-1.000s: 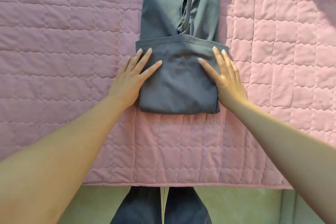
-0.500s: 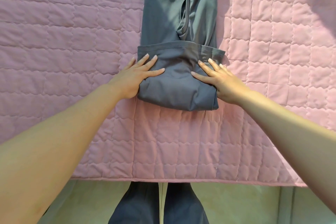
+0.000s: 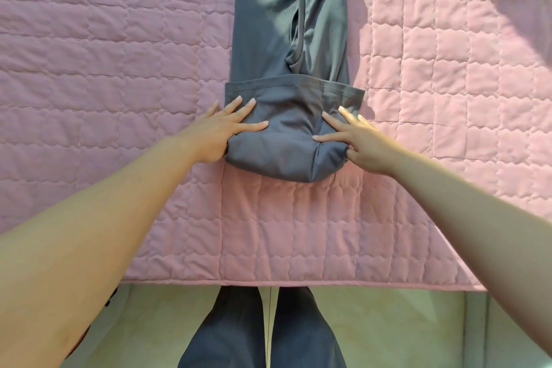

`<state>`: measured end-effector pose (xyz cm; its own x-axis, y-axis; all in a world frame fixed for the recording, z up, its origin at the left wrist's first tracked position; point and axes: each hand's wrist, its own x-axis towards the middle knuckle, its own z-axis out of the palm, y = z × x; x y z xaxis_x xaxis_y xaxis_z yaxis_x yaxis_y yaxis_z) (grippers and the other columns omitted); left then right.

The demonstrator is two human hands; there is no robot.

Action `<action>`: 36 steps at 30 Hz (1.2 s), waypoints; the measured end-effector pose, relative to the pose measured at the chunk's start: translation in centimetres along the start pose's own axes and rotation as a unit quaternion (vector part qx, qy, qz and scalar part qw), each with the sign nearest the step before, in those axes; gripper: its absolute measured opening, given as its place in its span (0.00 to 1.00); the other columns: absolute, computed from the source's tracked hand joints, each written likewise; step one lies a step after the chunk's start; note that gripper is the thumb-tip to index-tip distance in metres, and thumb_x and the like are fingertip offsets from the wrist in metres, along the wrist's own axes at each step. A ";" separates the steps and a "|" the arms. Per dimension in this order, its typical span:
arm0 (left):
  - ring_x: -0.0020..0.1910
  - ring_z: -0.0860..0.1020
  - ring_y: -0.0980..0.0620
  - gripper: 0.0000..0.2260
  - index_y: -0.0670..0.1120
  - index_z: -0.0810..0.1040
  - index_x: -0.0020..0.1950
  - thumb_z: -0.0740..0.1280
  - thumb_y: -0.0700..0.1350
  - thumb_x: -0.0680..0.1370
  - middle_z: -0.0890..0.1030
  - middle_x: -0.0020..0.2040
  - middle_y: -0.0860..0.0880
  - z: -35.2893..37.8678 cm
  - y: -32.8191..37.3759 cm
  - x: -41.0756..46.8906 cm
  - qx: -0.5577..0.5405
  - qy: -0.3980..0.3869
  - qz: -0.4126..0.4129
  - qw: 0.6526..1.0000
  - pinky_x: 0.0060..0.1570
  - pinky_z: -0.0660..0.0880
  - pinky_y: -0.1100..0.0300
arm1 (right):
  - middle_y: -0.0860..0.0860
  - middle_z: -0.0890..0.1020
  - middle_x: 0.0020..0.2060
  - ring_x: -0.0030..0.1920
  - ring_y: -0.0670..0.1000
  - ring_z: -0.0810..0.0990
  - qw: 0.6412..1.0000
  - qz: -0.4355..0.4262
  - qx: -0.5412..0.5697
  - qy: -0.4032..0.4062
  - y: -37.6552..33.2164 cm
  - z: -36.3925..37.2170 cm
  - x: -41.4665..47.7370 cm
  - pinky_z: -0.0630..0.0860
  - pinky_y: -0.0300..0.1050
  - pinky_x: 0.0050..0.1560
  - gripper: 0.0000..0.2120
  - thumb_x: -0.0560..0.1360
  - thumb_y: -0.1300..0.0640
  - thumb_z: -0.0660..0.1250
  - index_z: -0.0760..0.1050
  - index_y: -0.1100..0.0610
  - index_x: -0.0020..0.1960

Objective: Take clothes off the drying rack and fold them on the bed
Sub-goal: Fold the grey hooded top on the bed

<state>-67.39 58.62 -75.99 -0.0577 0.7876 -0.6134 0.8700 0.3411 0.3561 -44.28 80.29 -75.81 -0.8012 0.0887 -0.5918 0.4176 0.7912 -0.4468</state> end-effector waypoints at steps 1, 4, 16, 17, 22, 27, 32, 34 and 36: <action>0.78 0.39 0.49 0.47 0.64 0.47 0.76 0.56 0.25 0.69 0.38 0.79 0.53 0.5 0.3 -0.6 -0.004 -0.008 0.001 1.000 0.75 0.42 0.46 | 0.47 0.51 0.78 0.78 0.55 0.43 1.000 -0.002 0.015 -0.009 -0.2 0.6 -0.7 0.43 0.55 0.77 0.37 0.69 0.71 0.55 0.67 0.42 0.72; 0.78 0.38 0.48 0.47 0.65 0.43 0.74 0.56 0.26 0.68 0.37 0.79 0.52 2.8 1.9 -3.4 -0.023 -0.038 0.010 0.999 0.74 0.42 0.46 | 0.45 0.51 0.78 0.78 0.53 0.44 0.998 -0.010 0.042 -0.035 -1.2 2.8 -3.6 0.48 0.51 0.76 0.37 0.67 0.67 0.53 0.67 0.41 0.71; 0.66 0.66 0.58 0.27 0.53 0.63 0.75 0.57 0.63 0.79 0.66 0.69 0.59 -2.0 3.8 -8.8 -0.353 -0.162 -0.173 0.905 0.65 0.60 0.64 | 0.37 0.83 0.45 0.47 0.34 0.79 0.878 0.108 0.462 -0.057 -4.9 -1.0 -8.5 0.71 0.36 0.54 0.08 0.72 0.51 0.71 0.78 0.50 0.50; 0.66 0.66 0.60 0.30 0.55 0.62 0.75 0.56 0.67 0.77 0.65 0.68 0.61 -3.4 3.3 -8.4 -0.385 -0.143 -0.176 0.895 0.66 0.59 0.64 | 0.39 0.84 0.45 0.47 0.35 0.80 0.851 0.095 0.515 -0.040 -4.7 -2.5 -7.8 0.73 0.36 0.53 0.17 0.68 0.44 0.73 0.78 0.52 0.51; 0.55 0.77 0.62 0.22 0.51 0.71 0.68 0.59 0.61 0.78 0.79 0.59 0.58 -6.9 0.9 -4.0 -0.618 0.026 -0.149 0.771 0.66 0.68 0.58 | 0.51 0.79 0.62 0.64 0.47 0.77 0.761 0.068 0.641 0.078 -3.1 -7.5 -1.2 0.74 0.42 0.62 0.31 0.68 0.46 0.72 0.71 0.58 0.67; 0.45 0.80 0.55 0.16 0.49 0.74 0.58 0.71 0.55 0.75 0.81 0.52 0.51 -4.3 -0.4 2.8 -0.648 0.203 -0.217 0.701 0.43 0.74 0.65 | 0.50 0.86 0.46 0.47 0.49 0.84 0.770 0.203 0.572 0.196 -2.7 -5.6 6.0 0.78 0.49 0.53 0.17 0.72 0.44 0.72 0.80 0.55 0.54; 0.52 0.78 0.52 0.18 0.47 0.71 0.59 0.69 0.55 0.76 0.77 0.52 0.53 -3.6 0.4 5.9 -0.621 0.275 -0.278 0.679 0.51 0.73 0.59 | 0.41 0.79 0.54 0.55 0.45 0.78 0.776 0.291 0.450 0.332 -4.0 -3.9 8.3 0.73 0.45 0.60 0.35 0.62 0.36 0.74 0.71 0.50 0.63; 0.56 0.77 0.52 0.18 0.50 0.68 0.61 0.68 0.56 0.76 0.77 0.55 0.53 -4.0 0.2 6.4 -0.611 0.307 -0.268 0.679 0.58 0.73 0.56 | 0.37 0.75 0.51 0.54 0.43 0.74 0.785 0.274 0.407 0.377 -4.2 -4.1 8.5 0.69 0.43 0.59 0.27 0.68 0.38 0.71 0.67 0.46 0.62; 0.58 0.76 0.51 0.18 0.57 0.67 0.62 0.68 0.56 0.76 0.77 0.60 0.51 -4.6 -0.4 6.8 -0.589 0.338 -0.254 0.689 0.61 0.72 0.54 | 0.34 0.75 0.47 0.50 0.40 0.75 0.776 0.233 0.406 0.422 -4.1 -4.7 8.8 0.70 0.41 0.56 0.20 0.72 0.42 0.69 0.68 0.46 0.59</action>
<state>-70.37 66.18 -77.03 -0.7694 0.3365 -0.5429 -0.3247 0.5259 0.7861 -55.08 80.61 -76.04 -0.3336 0.8872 -0.3189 0.6040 -0.0586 -0.7949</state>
